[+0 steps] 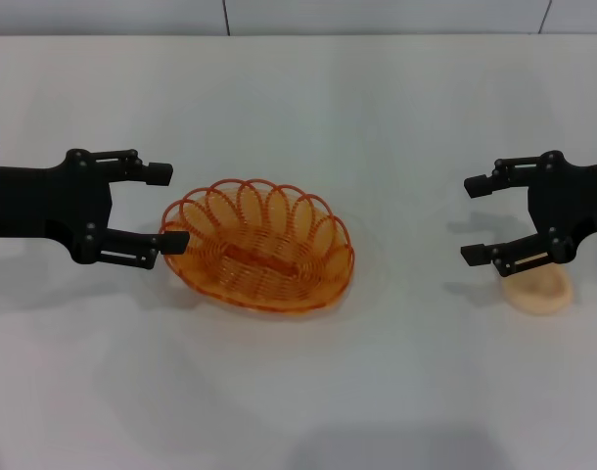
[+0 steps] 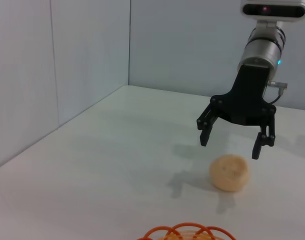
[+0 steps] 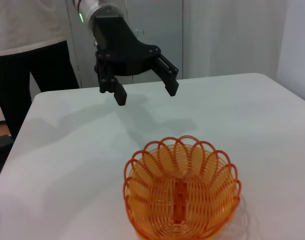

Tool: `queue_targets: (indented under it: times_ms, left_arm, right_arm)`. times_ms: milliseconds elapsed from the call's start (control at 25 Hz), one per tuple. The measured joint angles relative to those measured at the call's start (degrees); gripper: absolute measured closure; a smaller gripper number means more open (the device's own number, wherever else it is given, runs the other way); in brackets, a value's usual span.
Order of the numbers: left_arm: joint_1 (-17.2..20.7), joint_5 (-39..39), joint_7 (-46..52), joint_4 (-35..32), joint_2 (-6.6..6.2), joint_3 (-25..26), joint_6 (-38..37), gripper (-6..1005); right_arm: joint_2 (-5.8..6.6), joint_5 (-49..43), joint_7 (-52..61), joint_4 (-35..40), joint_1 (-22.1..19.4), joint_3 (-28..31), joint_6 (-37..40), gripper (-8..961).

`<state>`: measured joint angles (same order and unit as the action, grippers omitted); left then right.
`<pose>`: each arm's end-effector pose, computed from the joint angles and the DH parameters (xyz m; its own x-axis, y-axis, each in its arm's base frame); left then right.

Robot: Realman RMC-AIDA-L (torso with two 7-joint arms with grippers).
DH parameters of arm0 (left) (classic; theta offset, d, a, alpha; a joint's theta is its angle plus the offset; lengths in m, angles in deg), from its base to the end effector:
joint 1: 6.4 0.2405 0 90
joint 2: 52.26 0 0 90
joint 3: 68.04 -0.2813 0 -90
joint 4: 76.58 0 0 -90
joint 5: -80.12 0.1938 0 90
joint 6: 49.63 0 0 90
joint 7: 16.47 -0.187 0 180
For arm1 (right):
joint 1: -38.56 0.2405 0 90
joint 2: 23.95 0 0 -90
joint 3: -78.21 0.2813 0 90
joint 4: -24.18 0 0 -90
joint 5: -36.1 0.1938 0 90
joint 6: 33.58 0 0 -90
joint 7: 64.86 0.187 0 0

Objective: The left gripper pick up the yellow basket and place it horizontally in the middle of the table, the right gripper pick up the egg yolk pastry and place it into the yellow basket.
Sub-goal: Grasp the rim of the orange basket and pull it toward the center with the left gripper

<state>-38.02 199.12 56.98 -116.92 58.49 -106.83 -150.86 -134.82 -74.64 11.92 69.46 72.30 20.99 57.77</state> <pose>-0.2663 0.3359 0.0088 0.9090 0.1735 0.3790 0.2407 -0.9608 -0.1377 0.2356 0.3601 -0.0168 0.9625 -0.0631 -0.2640 -0.1058 -0.9829 -0.1507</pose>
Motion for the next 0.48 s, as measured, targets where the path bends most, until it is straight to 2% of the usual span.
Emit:
queue_targets:
  times_ms: [480]
  left_arm:
    - [0.38, -0.19, 0.18, 0.00, 0.08, 0.14, 0.48, 114]
  right_arm:
    - [-0.70, 0.08, -1.21, -0.02, -0.10, 0.56, -0.05, 103]
